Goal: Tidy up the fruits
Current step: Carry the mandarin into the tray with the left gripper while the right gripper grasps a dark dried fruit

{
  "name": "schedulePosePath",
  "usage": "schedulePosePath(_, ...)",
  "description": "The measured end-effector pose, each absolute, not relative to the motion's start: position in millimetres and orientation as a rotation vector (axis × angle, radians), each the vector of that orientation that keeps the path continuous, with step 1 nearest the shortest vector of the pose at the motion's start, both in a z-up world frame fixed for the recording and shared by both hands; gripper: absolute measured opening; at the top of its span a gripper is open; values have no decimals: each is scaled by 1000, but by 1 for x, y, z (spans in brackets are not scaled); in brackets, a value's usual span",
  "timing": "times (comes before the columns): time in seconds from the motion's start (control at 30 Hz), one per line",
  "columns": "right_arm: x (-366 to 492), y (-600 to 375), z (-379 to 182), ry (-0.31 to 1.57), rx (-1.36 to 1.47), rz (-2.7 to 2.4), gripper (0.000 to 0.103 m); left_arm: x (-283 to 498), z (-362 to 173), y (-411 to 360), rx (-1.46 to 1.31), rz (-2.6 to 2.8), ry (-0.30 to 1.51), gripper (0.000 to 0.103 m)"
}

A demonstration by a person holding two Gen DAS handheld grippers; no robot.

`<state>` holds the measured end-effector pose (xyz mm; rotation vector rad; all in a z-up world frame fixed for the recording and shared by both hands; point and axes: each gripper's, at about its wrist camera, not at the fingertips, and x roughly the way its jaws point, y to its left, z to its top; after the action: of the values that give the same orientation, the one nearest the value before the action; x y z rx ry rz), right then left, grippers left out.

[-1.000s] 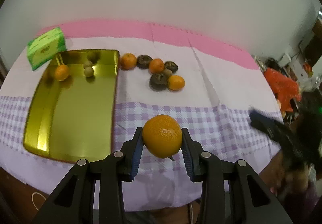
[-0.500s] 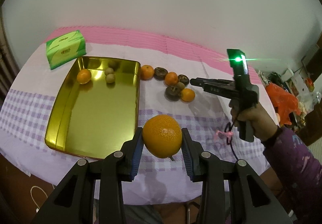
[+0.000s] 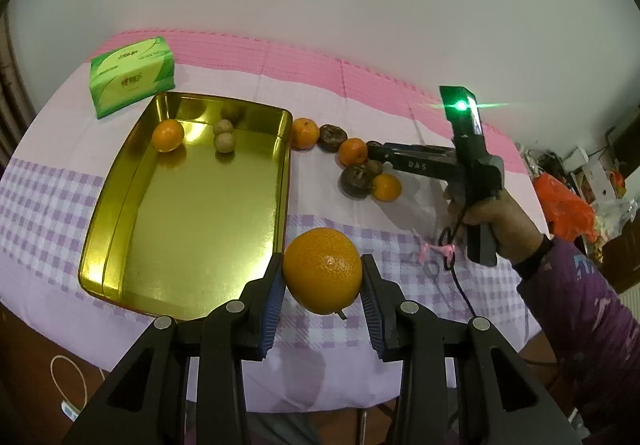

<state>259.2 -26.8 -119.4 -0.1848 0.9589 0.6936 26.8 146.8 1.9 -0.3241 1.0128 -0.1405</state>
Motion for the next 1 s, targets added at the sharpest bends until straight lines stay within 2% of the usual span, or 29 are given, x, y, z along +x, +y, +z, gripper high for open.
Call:
schedulePosePath(0.07, 264, -25, -123, 978, -175, 702, 42, 28, 1, 147, -317, -138, 1014, 38)
schedulePosePath(0.2, 261, -30, -121, 968, -196, 686, 34, 30, 2, 146, -318, -136, 1012, 38)
schedulePosePath(0.47, 211, -103, -103, 830, -131, 542, 33, 34, 4, 164, -330, -93, 979, 38)
schedulePosePath(0.67, 184, -160, -116, 798, -24, 375, 33, 40, 1, 189, -304, -22, 946, 38)
schedulePosePath(1.0, 178, -173, -130, 791, 46, 288, 33, 73, -26, 216, -165, 51, 963, 38)
